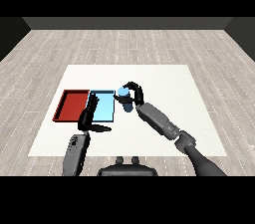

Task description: Pick the blue can and put it in the blue box

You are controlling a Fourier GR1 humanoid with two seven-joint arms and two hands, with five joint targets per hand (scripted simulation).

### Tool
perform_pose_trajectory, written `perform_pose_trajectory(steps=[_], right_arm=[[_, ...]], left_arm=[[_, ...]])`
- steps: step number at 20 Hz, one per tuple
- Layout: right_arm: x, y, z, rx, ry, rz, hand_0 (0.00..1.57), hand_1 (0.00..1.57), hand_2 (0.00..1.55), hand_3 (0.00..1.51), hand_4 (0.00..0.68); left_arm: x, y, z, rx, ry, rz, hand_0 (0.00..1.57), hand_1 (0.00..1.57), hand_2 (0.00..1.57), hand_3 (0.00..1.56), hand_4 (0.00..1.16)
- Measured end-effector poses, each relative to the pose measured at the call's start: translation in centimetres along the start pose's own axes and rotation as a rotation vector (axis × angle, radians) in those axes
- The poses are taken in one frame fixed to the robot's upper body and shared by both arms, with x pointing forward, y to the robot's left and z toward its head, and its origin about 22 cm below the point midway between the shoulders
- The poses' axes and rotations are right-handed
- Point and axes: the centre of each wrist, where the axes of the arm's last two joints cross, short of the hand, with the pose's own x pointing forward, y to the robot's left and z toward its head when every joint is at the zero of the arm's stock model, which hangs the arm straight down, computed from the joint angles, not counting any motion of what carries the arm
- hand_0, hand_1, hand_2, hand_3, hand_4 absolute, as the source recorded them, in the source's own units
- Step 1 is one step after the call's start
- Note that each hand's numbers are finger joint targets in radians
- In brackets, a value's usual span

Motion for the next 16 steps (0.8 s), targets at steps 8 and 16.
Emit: perform_pose_trajectory(steps=[8,16], right_arm=[[1.2,-4.8,2.4,0.019,-0.03,0.033,1.44,1.44,1.45,1.4,0.606],[2.9,-7.7,4.6,0.053,-0.05,0.054,1.46,1.46,1.46,1.4,0.609]], left_arm=[[-1.0,-2.3,-0.9,-0.038,0.032,0.023,0.0,0.0,0.0,0.0,0.0],[-1.9,-5.5,-2.0,-0.084,0.108,0.09,0.0,0.0,0.0,0.0,0.0]])
